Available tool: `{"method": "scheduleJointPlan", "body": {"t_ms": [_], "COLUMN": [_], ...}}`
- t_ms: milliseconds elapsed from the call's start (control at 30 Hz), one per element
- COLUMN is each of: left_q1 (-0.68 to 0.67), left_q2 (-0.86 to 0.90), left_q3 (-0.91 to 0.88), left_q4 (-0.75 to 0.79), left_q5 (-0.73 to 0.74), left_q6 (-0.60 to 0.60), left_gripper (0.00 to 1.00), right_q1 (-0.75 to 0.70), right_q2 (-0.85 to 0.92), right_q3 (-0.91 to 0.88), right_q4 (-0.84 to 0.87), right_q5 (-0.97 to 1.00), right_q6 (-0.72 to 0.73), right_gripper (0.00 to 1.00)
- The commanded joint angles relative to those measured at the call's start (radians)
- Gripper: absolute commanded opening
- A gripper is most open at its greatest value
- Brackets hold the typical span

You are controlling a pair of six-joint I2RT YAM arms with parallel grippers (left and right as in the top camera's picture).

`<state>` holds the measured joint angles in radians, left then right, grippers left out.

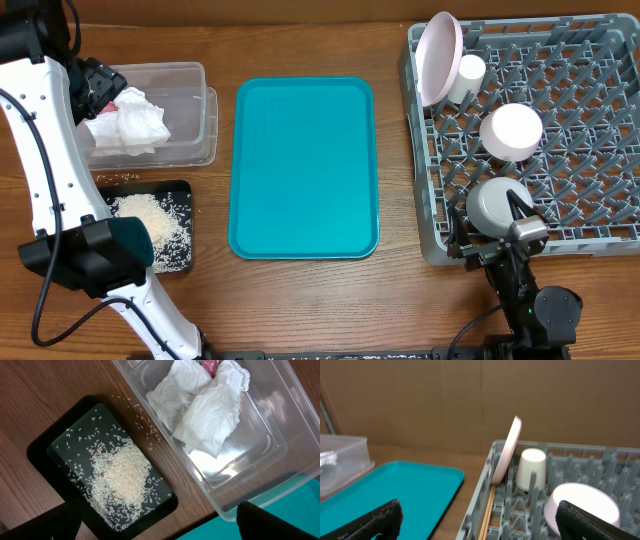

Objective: Sort waste into correct bins and load items into the dishwasher

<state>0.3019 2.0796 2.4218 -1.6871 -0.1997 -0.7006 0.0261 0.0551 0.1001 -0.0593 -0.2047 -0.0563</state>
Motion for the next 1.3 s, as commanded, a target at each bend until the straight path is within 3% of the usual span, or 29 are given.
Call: {"method": "scheduleJointPlan", "body": {"t_ms": [0,600,733,1000,1267], "left_q1": [0.001,0.001,0.001,0.001,0.001], "left_q2": [-0.021,-0.021,-0.021,-0.021,-0.021], "left_q3": [0.014,0.014,0.014,0.014,0.014], "left_q4": [-0.002,-0.002,-0.002,-0.002,-0.002], "left_q5": [-0.017,-0.017,-0.017,-0.017,-0.017], "left_q6": [0.002,0.002,0.002,0.002,0.002], "left_gripper": [1.0,1.0,1.0,1.0,1.0], "right_q1": [-0.001,0.026,0.035,0.022,0.022], "right_q2": [-0.045,-0.053,-0.053,-0.053,-0.053], "right_q3": [-0.025,-0.092,-0.092,-0.092,-0.092], "right_q4": [0.037,0.23,0.201,-0.015,-0.025], "right_q5": [0.032,0.057,0.078,0.115,0.191], "right_q6": [-0.004,-0.066,-0.109,-0.109,-0.107], "right_gripper": [1.0,1.0,1.0,1.0,1.0]}}
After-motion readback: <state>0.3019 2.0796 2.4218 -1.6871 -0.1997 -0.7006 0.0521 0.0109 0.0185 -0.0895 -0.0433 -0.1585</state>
